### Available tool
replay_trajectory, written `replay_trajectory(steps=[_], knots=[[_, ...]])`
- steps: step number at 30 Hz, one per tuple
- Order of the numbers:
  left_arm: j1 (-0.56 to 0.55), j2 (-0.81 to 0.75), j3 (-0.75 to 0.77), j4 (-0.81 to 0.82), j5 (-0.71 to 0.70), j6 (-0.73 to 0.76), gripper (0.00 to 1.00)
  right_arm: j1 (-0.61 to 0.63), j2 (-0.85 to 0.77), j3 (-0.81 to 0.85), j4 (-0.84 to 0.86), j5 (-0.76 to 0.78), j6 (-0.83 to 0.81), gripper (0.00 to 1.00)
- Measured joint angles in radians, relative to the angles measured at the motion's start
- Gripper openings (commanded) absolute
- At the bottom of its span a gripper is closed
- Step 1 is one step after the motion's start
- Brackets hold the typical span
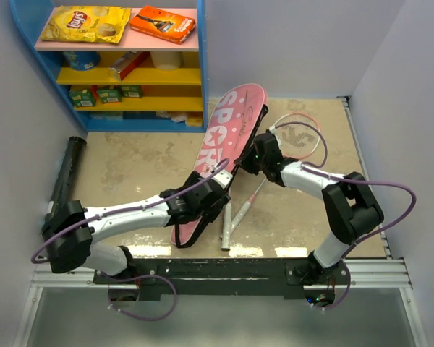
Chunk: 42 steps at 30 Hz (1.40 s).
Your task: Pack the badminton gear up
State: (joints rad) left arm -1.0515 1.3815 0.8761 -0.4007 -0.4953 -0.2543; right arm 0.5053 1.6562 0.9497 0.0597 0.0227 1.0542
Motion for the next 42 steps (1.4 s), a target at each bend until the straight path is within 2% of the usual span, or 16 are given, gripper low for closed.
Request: replay_trajectory(steps=[8,11,14,15,16,18,22,23,26,30,32,42], knots=[[-0.023,0.039,0.000,-0.011,-0.111,-0.016,1.00,-0.001,0.007,0.000,0.002,-0.012,0.000,0.00],[-0.026,0.056,0.000,-0.009,-0.137,-0.017,0.96,-0.001,0.007,0.000,0.003,-0.014,0.000,0.00],[-0.030,0.066,-0.001,-0.001,-0.156,-0.017,0.82,-0.001,0.007,0.000,0.007,-0.015,0.000,0.00],[-0.031,0.066,-0.001,0.002,-0.160,-0.019,0.65,-0.001,0.007,0.000,0.009,-0.016,0.000,0.00],[-0.031,0.066,-0.001,0.007,-0.164,-0.019,0.58,-0.001,0.007,0.000,0.011,-0.018,0.000,0.00],[-0.032,0.072,-0.001,0.023,-0.166,-0.024,0.50,-0.002,0.007,0.000,0.017,-0.023,0.000,0.00],[-0.035,0.105,-0.001,0.044,-0.165,-0.020,0.47,-0.002,0.007,0.000,0.025,-0.034,0.000,0.00],[-0.035,0.111,-0.002,0.047,-0.164,-0.020,0.30,-0.002,0.007,0.000,0.026,-0.035,0.000,0.00],[-0.035,0.113,-0.008,0.063,-0.162,-0.028,0.05,-0.002,0.007,0.000,0.025,-0.040,-0.001,0.00],[-0.036,0.112,-0.025,0.085,-0.162,-0.023,0.10,-0.002,0.007,0.000,0.024,-0.044,-0.002,0.00],[-0.036,0.112,-0.030,0.092,-0.159,-0.021,0.00,-0.002,0.007,0.000,0.024,-0.044,-0.005,0.00],[-0.021,0.075,-0.072,0.147,-0.089,0.019,0.00,-0.005,0.006,0.000,0.015,-0.068,-0.052,0.00]])
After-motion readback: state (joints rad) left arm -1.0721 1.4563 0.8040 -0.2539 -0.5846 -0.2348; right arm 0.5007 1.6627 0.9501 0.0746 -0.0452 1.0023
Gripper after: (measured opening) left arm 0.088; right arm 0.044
